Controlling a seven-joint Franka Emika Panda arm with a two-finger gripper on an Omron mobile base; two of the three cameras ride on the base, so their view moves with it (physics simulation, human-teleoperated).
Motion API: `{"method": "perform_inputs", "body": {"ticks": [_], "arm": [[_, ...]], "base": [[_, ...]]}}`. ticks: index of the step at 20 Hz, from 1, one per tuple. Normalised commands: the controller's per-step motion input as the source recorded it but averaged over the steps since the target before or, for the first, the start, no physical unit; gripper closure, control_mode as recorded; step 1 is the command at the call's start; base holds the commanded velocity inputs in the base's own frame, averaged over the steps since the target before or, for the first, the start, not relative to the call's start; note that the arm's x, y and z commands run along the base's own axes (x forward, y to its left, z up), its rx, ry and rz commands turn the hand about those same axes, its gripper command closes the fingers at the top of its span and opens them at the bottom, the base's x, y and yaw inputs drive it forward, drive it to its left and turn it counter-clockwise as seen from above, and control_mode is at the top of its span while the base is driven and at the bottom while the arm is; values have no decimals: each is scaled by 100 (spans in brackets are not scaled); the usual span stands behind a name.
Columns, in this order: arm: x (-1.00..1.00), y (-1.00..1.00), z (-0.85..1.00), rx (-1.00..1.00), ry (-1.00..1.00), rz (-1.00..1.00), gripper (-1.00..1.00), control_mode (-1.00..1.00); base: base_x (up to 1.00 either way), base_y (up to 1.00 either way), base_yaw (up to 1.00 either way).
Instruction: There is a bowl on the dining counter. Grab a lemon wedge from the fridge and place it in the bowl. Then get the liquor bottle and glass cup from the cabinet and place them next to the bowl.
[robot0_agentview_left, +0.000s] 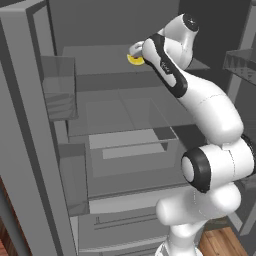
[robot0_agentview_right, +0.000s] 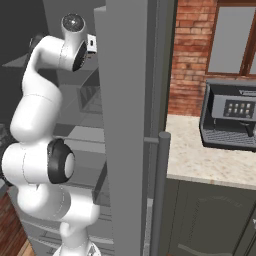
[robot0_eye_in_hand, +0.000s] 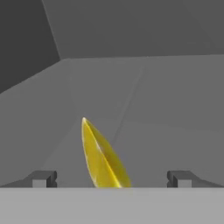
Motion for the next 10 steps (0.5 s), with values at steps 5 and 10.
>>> {"method": "perform_inputs", "body": {"ticks": [5, 10], "arm": [[17, 6, -7, 0, 0, 3, -100, -100], [14, 12, -13, 0, 0, 3, -100, -100]], "base": [[0, 0, 0], [0, 0, 0]]}}
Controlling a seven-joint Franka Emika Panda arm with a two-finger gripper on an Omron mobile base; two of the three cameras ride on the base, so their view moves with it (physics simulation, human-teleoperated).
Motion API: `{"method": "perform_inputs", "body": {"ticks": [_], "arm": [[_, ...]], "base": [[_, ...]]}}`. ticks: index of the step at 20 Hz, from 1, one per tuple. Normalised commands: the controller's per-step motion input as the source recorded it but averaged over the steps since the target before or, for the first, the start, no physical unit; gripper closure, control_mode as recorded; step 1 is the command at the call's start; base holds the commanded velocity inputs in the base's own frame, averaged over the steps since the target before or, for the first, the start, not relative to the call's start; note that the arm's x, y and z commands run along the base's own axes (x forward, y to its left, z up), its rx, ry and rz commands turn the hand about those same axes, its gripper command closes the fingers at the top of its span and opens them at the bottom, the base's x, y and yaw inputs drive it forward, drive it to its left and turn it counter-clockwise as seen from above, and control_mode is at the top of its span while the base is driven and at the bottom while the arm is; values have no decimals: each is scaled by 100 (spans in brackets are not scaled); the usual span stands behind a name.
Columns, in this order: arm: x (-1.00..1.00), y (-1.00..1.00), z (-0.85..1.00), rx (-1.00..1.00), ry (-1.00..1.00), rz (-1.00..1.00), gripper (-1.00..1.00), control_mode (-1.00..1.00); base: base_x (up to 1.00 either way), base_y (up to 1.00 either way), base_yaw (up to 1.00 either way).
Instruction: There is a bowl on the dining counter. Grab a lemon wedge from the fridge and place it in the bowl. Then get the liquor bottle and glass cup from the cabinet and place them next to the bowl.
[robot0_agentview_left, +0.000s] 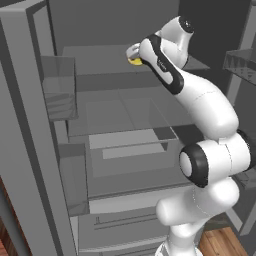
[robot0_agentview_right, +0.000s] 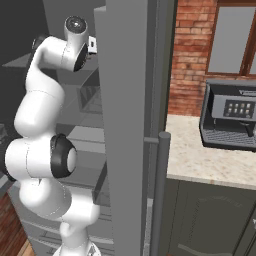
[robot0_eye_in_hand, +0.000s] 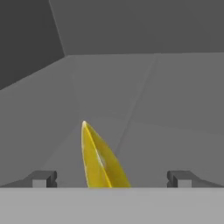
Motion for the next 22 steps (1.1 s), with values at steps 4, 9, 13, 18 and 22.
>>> {"method": "perform_inputs", "body": {"ticks": [4, 9, 13, 18, 22], "arm": [[13, 13, -16, -1, 0, 2, -100, -100], [7, 13, -20, -2, 0, 2, -100, -100], [8, 14, -25, -2, 0, 1, -100, -100], [17, 20, -28, -3, 2, 2, -100, -100], [21, 23, -21, -3, 1, 1, -100, -100]], "base": [[0, 0, 0], [0, 0, 0], [0, 0, 0], [0, 0, 0], [0, 0, 0]]}}
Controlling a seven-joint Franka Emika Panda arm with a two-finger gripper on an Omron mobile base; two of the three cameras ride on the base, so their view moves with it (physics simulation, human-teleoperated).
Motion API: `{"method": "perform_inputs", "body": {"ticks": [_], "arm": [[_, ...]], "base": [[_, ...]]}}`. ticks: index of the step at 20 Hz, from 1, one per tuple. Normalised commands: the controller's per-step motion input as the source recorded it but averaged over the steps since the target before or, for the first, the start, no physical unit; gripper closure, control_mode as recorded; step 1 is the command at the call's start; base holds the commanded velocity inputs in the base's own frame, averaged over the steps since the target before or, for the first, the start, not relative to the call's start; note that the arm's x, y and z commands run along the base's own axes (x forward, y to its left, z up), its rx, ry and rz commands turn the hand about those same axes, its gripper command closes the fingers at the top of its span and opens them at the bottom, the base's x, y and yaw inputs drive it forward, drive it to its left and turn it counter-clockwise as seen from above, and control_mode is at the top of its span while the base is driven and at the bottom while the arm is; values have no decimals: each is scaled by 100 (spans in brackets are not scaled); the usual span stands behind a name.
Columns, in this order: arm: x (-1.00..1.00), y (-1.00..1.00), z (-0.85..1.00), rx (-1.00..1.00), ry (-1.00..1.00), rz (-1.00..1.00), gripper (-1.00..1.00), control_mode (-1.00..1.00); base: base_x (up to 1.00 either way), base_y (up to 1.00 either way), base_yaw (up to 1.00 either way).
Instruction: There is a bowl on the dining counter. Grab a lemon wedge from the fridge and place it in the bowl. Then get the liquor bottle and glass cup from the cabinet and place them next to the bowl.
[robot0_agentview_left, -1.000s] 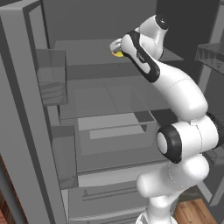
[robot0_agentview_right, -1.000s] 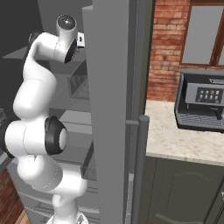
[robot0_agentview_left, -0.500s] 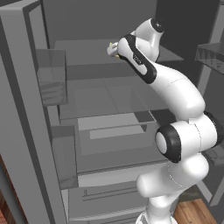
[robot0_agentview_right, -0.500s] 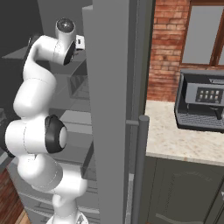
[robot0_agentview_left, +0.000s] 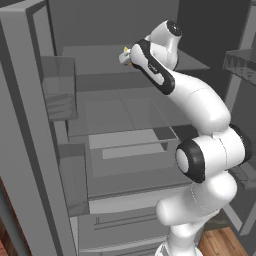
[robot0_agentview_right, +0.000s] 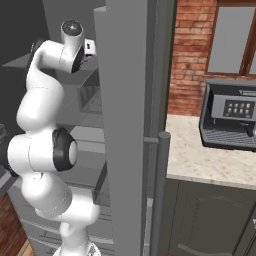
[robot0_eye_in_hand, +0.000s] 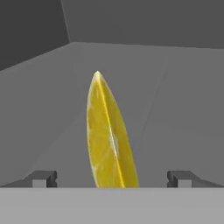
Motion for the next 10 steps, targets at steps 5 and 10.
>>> {"method": "perform_inputs", "body": {"ticks": [5, 10], "arm": [[33, 33, -23, -3, 4, 2, -100, -100], [41, 37, -23, -4, 8, 1, 100, -100]], "base": [[0, 0, 0], [0, 0, 0]]}}
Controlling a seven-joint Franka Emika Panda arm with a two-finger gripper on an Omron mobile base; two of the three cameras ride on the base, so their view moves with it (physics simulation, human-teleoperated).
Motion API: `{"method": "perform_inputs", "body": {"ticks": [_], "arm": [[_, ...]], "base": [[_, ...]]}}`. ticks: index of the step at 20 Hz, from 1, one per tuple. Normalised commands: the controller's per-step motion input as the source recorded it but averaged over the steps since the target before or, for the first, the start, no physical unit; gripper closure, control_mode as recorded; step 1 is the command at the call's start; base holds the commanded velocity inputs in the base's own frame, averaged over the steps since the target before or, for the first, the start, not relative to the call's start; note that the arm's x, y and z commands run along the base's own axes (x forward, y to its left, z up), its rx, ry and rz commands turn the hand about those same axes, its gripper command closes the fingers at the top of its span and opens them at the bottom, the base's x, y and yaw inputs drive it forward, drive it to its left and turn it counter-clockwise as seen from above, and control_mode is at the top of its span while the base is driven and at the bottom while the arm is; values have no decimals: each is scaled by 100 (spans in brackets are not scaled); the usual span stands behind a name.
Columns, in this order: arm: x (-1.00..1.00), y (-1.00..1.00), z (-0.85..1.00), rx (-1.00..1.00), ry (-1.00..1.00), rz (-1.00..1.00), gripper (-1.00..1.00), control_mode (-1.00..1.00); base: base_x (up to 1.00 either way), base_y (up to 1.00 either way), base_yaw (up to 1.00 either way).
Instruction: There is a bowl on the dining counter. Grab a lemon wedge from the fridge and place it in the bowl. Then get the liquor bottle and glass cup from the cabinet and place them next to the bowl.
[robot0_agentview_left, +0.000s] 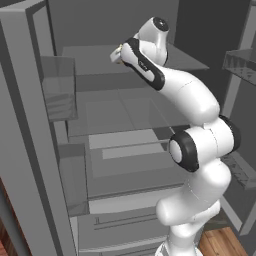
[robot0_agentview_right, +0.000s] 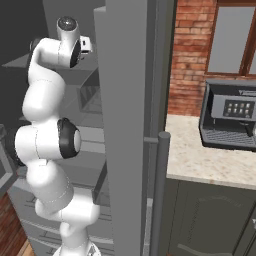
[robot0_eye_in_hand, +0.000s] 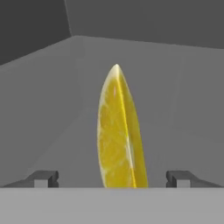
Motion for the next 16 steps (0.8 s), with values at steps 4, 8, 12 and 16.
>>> {"method": "perform_inputs", "body": {"ticks": [4, 8, 12, 16], "arm": [[21, 24, -20, -4, 2, 1, 100, -100], [1, 3, -12, -3, 0, 0, 100, -100], [-14, 0, -4, -1, -7, 0, 100, -100], [-69, 0, 0, 0, -21, 1, 100, -100]], "base": [[0, 0, 0], [0, 0, 0], [0, 0, 0], [0, 0, 0]]}}
